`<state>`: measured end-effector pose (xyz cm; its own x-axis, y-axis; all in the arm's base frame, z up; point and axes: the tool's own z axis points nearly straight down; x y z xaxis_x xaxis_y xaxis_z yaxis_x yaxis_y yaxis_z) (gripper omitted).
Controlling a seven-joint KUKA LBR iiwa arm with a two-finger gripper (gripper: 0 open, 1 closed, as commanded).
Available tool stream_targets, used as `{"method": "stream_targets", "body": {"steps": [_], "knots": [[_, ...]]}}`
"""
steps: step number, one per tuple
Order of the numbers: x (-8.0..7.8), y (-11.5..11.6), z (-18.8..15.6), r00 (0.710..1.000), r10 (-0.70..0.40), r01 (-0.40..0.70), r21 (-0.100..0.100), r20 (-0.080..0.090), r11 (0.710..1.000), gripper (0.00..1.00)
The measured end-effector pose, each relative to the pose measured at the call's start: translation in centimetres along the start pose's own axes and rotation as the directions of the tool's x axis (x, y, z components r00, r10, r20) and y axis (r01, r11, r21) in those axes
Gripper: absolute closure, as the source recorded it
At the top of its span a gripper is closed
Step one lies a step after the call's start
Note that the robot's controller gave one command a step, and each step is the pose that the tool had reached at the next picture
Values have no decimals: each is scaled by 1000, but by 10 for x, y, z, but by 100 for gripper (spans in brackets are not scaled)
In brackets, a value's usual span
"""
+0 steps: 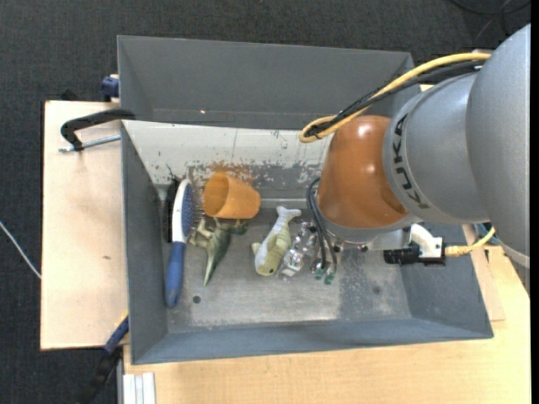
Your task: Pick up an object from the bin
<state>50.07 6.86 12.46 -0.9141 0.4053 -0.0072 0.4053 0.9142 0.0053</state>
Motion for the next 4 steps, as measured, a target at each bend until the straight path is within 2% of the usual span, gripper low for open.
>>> {"method": "stream_targets", "body": {"steps": [4], "knots": [[-3,4,-22,1000,-5,5,2,-3,1000,100]]}}
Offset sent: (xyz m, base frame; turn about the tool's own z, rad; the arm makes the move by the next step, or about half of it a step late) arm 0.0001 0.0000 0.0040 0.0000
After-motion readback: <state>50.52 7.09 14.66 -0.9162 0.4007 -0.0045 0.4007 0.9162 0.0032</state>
